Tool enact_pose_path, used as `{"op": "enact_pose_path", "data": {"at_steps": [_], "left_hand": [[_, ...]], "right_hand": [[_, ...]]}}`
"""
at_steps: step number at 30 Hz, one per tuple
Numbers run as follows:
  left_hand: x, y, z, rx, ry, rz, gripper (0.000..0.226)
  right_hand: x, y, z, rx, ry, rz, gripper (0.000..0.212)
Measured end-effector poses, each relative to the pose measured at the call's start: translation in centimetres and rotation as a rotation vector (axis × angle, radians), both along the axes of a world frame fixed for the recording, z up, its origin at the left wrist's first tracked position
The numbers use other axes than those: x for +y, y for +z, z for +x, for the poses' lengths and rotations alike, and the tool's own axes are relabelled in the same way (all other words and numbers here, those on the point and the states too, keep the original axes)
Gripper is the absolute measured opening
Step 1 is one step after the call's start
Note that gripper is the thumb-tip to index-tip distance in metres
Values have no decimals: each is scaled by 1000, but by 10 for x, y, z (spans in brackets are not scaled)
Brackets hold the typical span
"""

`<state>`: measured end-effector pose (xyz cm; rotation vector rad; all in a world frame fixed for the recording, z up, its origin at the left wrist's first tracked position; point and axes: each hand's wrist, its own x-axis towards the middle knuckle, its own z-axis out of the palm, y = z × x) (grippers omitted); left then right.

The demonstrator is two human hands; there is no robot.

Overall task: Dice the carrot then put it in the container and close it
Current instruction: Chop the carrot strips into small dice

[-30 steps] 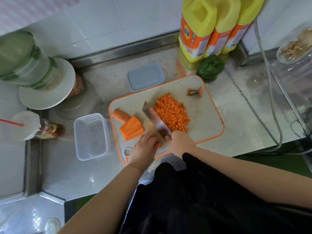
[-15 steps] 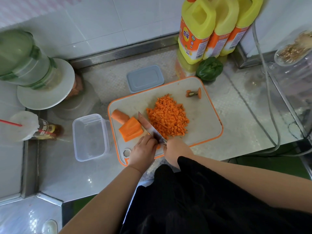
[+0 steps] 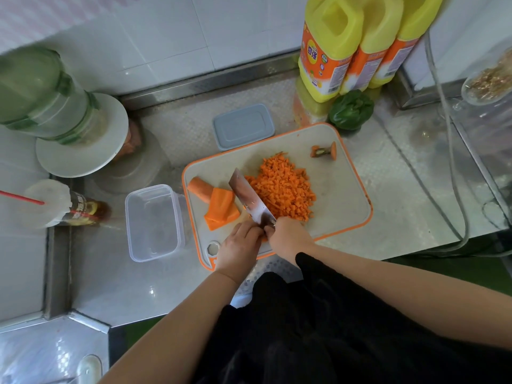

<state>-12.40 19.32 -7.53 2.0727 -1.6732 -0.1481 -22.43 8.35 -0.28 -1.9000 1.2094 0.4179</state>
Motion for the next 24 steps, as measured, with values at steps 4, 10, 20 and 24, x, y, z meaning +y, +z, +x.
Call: {"op": "enact_pose_path", "data": {"at_steps": [4,10,20,24], "left_hand": [[-2,7,0,-8,0,8,19],[7,8,0,5,7,-46,22],[8,3,1,6,25,-1,24],[4,1,2,8,19,22,27]], "right_hand": [[-4,4,-6,43,53,-77,30],[0,8,-15,55,63,-61,21],[12,13,-12,-6,56,-14,32],[16,7,-11,21,36,-37,34]]}}
